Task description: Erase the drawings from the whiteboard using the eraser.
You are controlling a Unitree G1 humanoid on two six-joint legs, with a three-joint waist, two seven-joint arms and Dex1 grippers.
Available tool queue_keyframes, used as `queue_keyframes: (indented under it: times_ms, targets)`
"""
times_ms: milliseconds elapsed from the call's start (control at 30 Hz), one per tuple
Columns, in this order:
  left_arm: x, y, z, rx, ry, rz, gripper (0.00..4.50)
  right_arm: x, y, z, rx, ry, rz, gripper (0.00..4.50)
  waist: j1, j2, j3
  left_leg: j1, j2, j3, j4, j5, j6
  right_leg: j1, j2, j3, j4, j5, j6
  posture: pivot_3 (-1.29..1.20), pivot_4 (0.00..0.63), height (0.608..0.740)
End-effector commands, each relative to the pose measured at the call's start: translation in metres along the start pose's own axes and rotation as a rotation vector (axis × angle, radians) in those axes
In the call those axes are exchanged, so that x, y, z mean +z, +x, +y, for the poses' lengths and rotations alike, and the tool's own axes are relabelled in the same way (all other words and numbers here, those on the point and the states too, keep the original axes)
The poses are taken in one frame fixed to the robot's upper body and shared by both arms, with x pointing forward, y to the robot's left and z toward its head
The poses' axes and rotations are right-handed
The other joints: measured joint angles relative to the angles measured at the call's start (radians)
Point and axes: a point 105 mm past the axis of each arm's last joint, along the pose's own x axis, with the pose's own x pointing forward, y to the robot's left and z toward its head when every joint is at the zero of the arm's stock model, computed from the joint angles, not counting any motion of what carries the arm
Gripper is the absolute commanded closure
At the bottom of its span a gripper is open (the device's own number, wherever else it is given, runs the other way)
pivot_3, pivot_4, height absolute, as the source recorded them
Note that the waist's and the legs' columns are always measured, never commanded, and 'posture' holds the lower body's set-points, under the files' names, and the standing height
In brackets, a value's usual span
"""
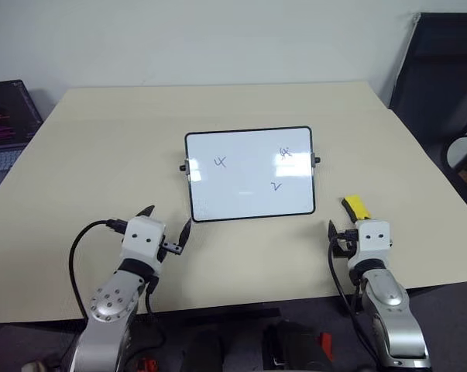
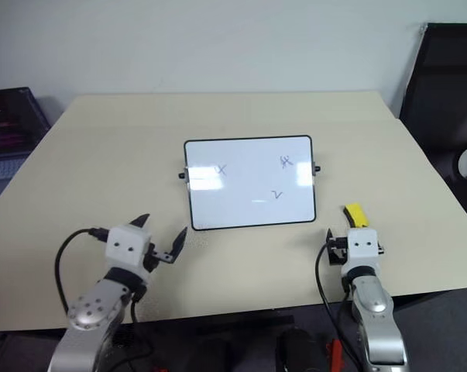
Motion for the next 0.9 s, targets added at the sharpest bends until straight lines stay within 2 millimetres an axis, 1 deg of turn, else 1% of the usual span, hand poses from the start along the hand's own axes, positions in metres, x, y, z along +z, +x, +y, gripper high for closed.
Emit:
queue_keyframes:
  times_ms: [33, 133, 233, 300, 433, 500, 600, 667, 800, 900]
  targets:
    - [0.018, -0.003, 0.004, 0.011, 0.030, -0.056, 0.00, 0.004, -0.002, -0.001, -0.006, 0.019, -0.017, 0.04, 0.000, 0.000, 0.000, 0.000, 0.000, 0.000, 0.000, 0.000, 0.000, 0.000, 0.000, 0.000, 0.000, 0.000, 0.000, 0.00, 0.150, 0.740]
    - [0.015, -0.002, 0.003, 0.012, 0.028, -0.050, 0.00, 0.003, -0.003, -0.002, -0.006, 0.013, -0.015, 0.04, 0.000, 0.000, 0.000, 0.000, 0.000, 0.000, 0.000, 0.000, 0.000, 0.000, 0.000, 0.000, 0.000, 0.000, 0.000, 0.00, 0.150, 0.740]
    - [0.018, 0.003, 0.004, 0.014, 0.023, -0.064, 0.00, 0.007, -0.004, -0.005, -0.007, 0.004, -0.024, 0.04, 0.000, 0.000, 0.000, 0.000, 0.000, 0.000, 0.000, 0.000, 0.000, 0.000, 0.000, 0.000, -0.001, 0.000, 0.000, 0.00, 0.150, 0.740]
    - [0.021, 0.008, -0.001, 0.010, 0.017, -0.083, 0.00, 0.008, -0.003, -0.016, -0.021, -0.009, -0.031, 0.04, 0.000, 0.000, 0.000, 0.000, 0.000, 0.000, 0.000, 0.000, 0.000, 0.000, 0.000, 0.000, -0.001, 0.000, 0.000, 0.00, 0.150, 0.740]
    - [0.023, 0.021, -0.007, 0.001, -0.004, -0.117, 0.00, 0.012, 0.000, -0.036, -0.072, -0.043, -0.052, 0.04, 0.001, 0.000, 0.000, 0.000, -0.001, 0.001, 0.000, 0.000, 0.000, 0.000, 0.000, -0.001, -0.001, 0.000, 0.000, 0.00, 0.150, 0.740]
    - [0.024, 0.027, -0.010, -0.003, -0.014, -0.136, 0.00, 0.013, 0.001, -0.043, -0.084, -0.056, -0.060, 0.04, 0.001, 0.000, 0.000, 0.000, -0.001, 0.001, 0.000, 0.000, 0.000, 0.000, 0.000, -0.001, -0.001, 0.000, 0.000, 0.00, 0.150, 0.740]
    - [0.030, 0.033, -0.017, -0.006, -0.023, -0.166, 0.00, 0.010, 0.000, -0.057, -0.110, -0.060, -0.057, 0.04, 0.001, 0.000, 0.000, -0.001, -0.001, 0.001, 0.000, 0.000, 0.000, 0.000, 0.000, 0.000, 0.000, 0.001, 0.001, 0.00, 0.150, 0.740]
    - [0.029, 0.034, -0.014, -0.004, -0.025, -0.172, 0.00, 0.013, 0.003, -0.054, -0.107, -0.062, -0.067, 0.04, 0.000, 0.000, 0.000, -0.001, -0.001, 0.001, 0.000, 0.000, 0.000, 0.000, 0.000, 0.000, 0.000, 0.001, 0.002, 0.00, 0.150, 0.740]
    - [0.024, 0.037, -0.014, -0.015, -0.025, -0.171, 0.00, 0.018, 0.005, -0.052, -0.104, -0.063, -0.080, 0.04, -0.003, 0.000, 0.000, -0.001, 0.000, 0.001, -0.001, 0.000, 0.000, 0.000, 0.000, 0.000, 0.000, 0.001, 0.002, 0.00, 0.150, 0.740]
    - [0.028, 0.043, -0.013, -0.017, -0.024, -0.195, 0.00, 0.021, 0.006, -0.051, -0.095, -0.057, -0.086, 0.04, 0.000, 0.000, 0.000, -0.001, 0.000, 0.001, 0.000, 0.000, 0.000, 0.001, 0.000, 0.000, 0.001, 0.001, 0.002, 0.00, 0.150, 0.740]
